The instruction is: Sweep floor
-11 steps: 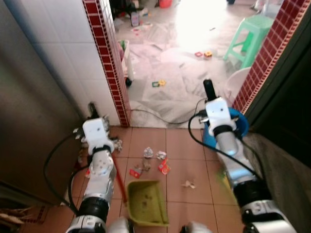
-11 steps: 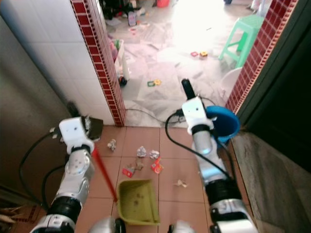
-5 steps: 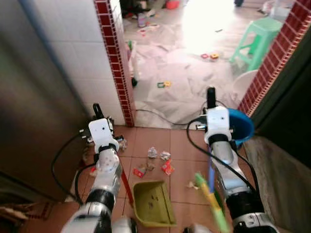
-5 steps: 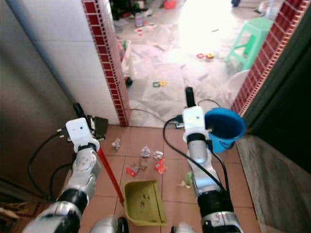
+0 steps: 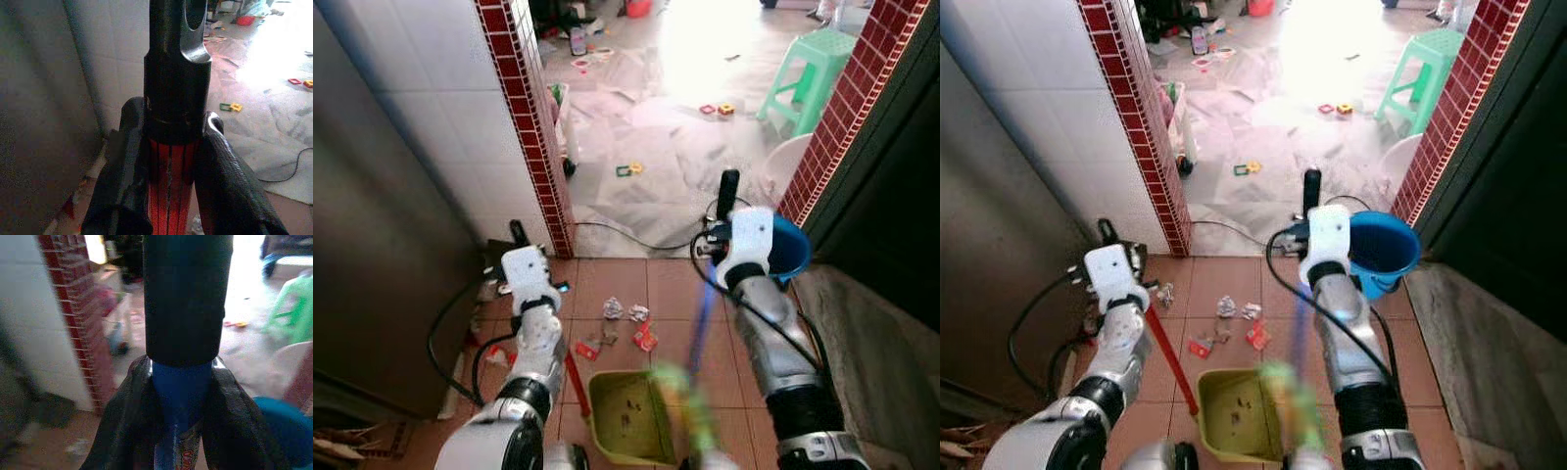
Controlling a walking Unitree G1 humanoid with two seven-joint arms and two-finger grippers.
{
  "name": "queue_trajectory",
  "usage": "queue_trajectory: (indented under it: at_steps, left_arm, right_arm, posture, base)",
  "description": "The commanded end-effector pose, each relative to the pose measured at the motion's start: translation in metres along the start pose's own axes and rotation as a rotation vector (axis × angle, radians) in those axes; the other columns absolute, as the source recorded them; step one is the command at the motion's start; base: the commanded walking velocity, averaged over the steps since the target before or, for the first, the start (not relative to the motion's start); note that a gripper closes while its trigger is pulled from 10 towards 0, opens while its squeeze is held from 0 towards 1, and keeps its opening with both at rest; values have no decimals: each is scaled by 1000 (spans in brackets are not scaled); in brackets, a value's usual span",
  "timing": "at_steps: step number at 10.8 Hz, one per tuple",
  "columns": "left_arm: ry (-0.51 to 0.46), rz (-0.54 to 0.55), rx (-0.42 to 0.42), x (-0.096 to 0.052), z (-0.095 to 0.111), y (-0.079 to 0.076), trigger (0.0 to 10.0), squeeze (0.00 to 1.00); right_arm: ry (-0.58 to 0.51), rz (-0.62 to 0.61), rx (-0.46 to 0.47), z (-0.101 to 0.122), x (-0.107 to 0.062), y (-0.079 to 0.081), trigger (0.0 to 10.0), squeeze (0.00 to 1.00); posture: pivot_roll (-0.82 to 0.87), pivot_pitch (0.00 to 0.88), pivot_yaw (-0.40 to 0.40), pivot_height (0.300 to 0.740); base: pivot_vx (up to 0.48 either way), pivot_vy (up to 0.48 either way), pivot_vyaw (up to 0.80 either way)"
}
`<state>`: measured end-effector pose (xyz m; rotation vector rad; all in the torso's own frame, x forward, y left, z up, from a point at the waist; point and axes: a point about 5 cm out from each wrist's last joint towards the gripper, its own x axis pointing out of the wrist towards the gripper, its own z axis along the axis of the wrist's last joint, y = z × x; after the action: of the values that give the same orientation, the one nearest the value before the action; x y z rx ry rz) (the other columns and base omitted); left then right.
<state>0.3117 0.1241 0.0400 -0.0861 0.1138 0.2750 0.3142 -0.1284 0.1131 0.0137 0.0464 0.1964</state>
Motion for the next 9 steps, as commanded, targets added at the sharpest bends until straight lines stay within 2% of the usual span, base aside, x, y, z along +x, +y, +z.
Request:
queue_trajectory:
  at_steps: [1,2,3,4,5,7,9]
  left_arm:
    - [57,-12,28,-4,-10,0,10000,0]
    - [59,-17,37,-3,-10,-1,10000,0]
    - [59,-25,45,-2,-10,-2,10000,0]
    - [61,-29,50,-2,-9,-3,10000,0]
    - [73,-29,57,0,-9,-3,10000,0]
    - [109,-43,60,0,-11,-6,10000,0]
    - [152,-86,60,-1,-15,-11,10000,0]
  right_arm:
    - [53,157,46,-3,-3,19,10000,0]
    - [80,350,-16,-1,-10,33,10000,0]
    - [102,464,5,5,-14,39,10000,0]
    - [89,558,19,17,-15,41,10000,0]
    - [18,651,74,47,-12,39,10000,0]
    - [-71,676,105,79,-6,30,10000,0]
    - [-216,537,138,109,9,0,10000,0]
  posture:
    - [-212,35,69,740]
    - [-213,19,63,740]
    - [-215,9,62,740]
    - [-217,0,61,740]
    - [-220,0,64,740]
    - [-220,0,70,740]
    - [-213,0,82,740]
  base:
    - [0,0,0]
    - [0,0,0]
    - [0,0,0]
    - [0,0,0]
    - [0,0,0]
    - [0,0,0]
    - [0,0,0]
